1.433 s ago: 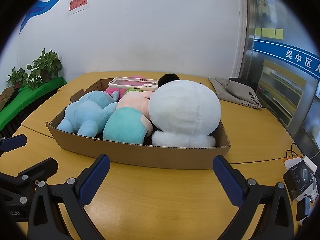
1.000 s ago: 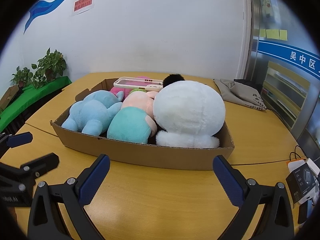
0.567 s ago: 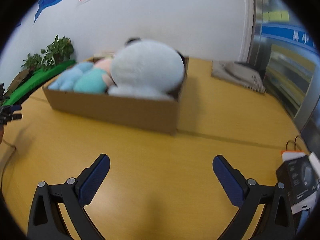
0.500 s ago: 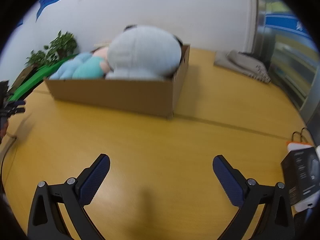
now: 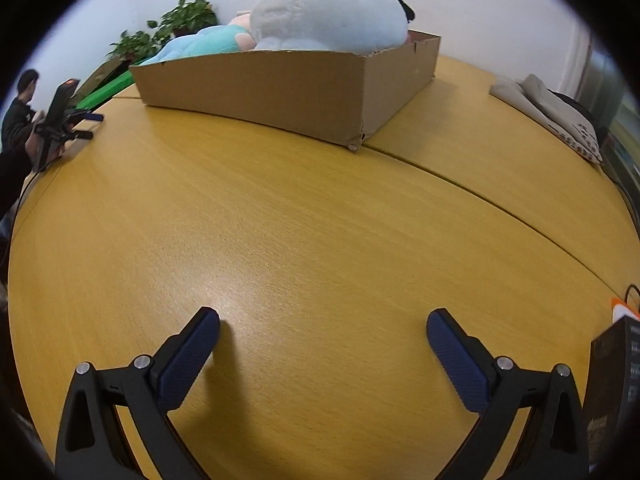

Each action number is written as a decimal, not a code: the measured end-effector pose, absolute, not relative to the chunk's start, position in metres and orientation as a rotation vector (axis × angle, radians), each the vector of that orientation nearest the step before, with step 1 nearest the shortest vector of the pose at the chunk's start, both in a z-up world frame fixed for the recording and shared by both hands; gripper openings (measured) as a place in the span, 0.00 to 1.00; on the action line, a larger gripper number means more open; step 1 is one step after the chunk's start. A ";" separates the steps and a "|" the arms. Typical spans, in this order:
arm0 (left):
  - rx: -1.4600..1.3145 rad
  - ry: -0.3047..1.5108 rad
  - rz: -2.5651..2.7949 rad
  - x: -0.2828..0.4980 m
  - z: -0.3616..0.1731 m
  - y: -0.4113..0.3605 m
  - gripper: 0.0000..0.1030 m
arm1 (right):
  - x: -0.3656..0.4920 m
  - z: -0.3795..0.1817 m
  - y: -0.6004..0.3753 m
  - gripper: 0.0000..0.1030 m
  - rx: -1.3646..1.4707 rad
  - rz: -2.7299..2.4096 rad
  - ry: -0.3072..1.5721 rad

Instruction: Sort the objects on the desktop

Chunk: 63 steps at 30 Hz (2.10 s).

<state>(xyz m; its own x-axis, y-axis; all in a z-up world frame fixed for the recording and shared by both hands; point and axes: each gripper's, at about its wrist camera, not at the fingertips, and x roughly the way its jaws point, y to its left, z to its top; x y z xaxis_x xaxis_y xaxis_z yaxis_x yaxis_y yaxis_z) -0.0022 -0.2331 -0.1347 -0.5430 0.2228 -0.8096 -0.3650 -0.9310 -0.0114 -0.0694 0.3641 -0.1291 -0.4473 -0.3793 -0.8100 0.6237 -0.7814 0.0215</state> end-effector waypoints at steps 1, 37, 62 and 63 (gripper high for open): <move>-1.268 0.233 2.475 -0.003 -0.135 -0.237 1.00 | -0.071 -0.129 0.366 1.00 1.141 -2.215 0.382; -1.275 0.240 2.468 -0.027 -0.132 -0.240 1.00 | -0.061 -0.131 0.355 1.00 1.117 -2.197 0.394; -1.268 0.243 2.478 -0.021 -0.136 -0.242 1.00 | -0.062 -0.131 0.350 1.00 1.120 -2.195 0.413; -1.268 0.243 2.478 -0.021 -0.136 -0.242 1.00 | -0.063 -0.131 0.351 1.00 1.119 -2.193 0.415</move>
